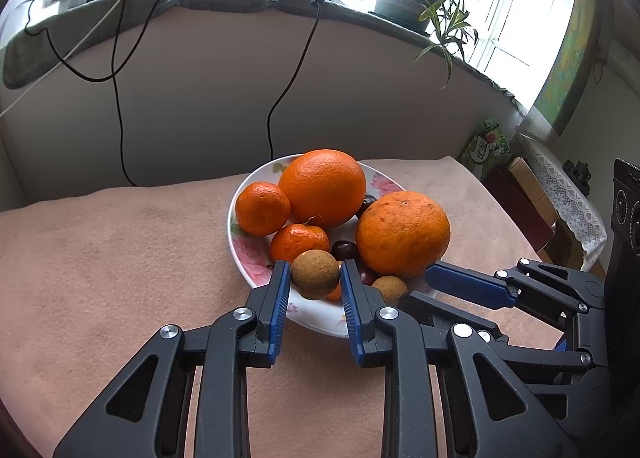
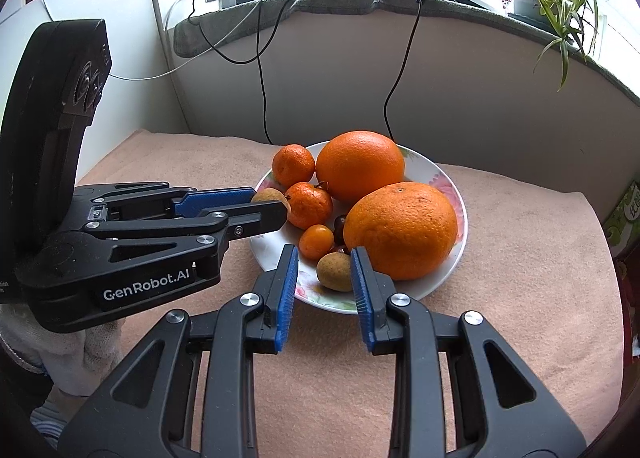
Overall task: Organize fruits
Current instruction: 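Lower the brown fruits onto the plate and open both tools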
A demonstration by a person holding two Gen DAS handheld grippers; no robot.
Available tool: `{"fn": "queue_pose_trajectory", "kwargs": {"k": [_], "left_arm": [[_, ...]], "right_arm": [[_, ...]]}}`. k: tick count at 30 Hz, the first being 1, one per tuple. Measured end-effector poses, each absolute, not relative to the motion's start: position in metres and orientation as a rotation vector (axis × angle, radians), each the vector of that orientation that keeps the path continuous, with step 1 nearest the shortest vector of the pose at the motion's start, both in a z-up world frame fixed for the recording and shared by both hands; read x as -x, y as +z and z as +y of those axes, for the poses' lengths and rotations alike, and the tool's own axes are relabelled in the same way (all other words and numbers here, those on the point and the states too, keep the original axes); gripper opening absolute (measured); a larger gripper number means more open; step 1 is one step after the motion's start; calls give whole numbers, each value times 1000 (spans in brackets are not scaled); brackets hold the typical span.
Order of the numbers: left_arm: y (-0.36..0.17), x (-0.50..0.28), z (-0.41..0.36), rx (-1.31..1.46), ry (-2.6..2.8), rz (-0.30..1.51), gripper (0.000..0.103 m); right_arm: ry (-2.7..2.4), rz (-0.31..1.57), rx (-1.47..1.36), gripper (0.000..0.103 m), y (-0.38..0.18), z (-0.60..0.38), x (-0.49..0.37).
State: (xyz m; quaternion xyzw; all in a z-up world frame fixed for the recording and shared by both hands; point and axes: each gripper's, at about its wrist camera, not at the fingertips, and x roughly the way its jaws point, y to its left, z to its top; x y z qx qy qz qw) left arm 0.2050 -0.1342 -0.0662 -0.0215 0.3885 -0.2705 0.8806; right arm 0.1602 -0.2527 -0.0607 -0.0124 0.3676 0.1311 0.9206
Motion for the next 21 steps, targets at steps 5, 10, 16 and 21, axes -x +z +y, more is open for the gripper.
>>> {"fn": "queue_pose_trajectory", "kwargs": {"k": [5, 10, 16, 21], "left_arm": [[-63, -204, -133, 48, -562, 799, 32], [-60, -202, -133, 42, -562, 787, 47], [-56, -199, -133, 34, -548, 769, 62], [-52, -197, -130, 37, -531, 763, 66]], "right_arm": [[263, 758, 18, 28, -61, -257, -159], [252, 754, 17, 39, -60, -262, -157], [244, 729, 13, 66, -53, -266, -150], [229, 727, 8, 80, -53, -270, -147]]}}
